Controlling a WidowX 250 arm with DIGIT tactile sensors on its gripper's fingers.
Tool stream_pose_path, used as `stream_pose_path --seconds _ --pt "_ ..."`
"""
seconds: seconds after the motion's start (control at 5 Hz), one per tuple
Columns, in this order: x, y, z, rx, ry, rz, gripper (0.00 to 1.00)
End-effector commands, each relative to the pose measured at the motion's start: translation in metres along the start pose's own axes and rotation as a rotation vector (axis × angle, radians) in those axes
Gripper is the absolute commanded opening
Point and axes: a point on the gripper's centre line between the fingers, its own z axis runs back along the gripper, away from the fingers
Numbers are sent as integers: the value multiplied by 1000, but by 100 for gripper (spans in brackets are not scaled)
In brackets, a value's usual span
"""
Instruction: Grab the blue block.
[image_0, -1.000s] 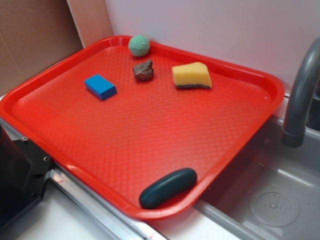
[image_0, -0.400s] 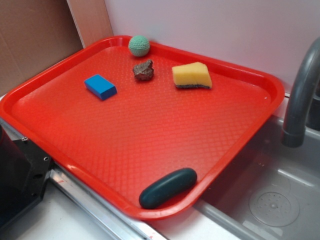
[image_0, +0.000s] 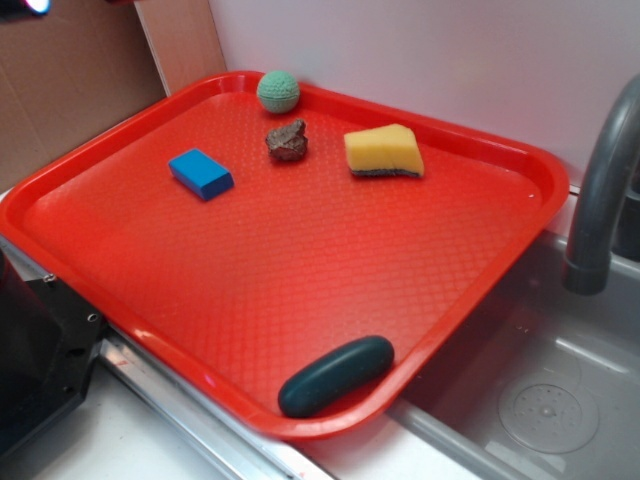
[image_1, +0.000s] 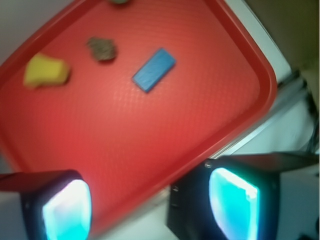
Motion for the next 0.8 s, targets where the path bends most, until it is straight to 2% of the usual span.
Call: stream_pose_path --seconds 0.0,0.2,0.6 --pt "48 4 -56 -11 -60 506 100" --pt "67 4 -84 -31 -129 718 100" --pt "83 4 -127 16 -233 712 100"
